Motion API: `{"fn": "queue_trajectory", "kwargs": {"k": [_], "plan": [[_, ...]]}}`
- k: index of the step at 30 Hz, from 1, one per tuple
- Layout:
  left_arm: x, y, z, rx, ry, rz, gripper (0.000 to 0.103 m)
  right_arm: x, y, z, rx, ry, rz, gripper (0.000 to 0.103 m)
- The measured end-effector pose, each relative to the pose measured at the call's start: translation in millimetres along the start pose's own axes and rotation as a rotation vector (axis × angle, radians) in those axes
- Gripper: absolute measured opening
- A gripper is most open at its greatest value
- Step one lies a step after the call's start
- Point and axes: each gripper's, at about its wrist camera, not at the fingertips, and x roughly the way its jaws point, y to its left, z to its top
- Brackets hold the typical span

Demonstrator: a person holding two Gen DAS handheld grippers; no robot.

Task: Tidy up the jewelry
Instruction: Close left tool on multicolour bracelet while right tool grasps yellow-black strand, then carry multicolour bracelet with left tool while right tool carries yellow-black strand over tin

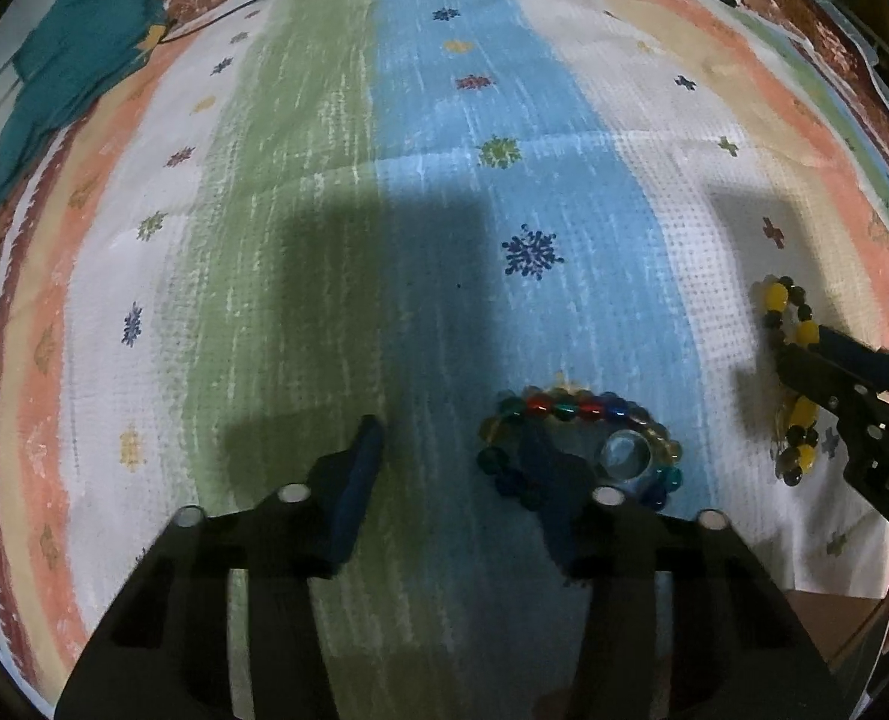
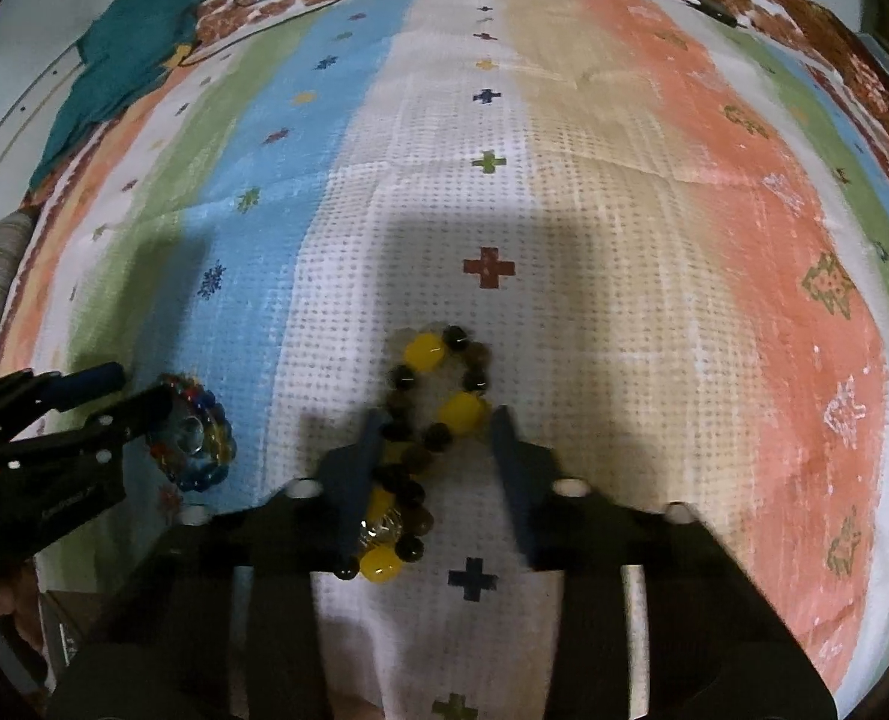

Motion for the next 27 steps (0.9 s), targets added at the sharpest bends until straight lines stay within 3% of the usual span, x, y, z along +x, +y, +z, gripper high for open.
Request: {"fn": "queue_trajectory", "kwargs": {"k": [1, 3, 4, 11, 27], "plan": [[0.7, 0.7, 0.1, -0.002, -0.003, -0.002, 0.034, 0.6, -0.1, 0.3, -0.001, -0.001, 0.002, 0.025], [1.4, 2.2, 0.1, -0.003, -0.006, 0.007, 0.014, 2.0, -0.2, 1.1, 0.0, -0.003, 0.015, 0.011], [2.0, 4.4, 1.0, -0.003, -0.006, 0.015, 0.011, 2.5, -0.7, 1.5, 0.009, -0.002, 0.022, 0.011], [0.0, 12.0, 6.4, -0.02, -0.001, -0.004, 0.009, -4.4, 0.6, 2.1, 0.002, -0.031, 0.02, 0.011], [-44.0, 15.9, 13.7, -0.017, -0.092, -0.03, 0.009, -51.2, 4.5, 11.5, -0.003, -0.157, 0.013, 0.011]]}}
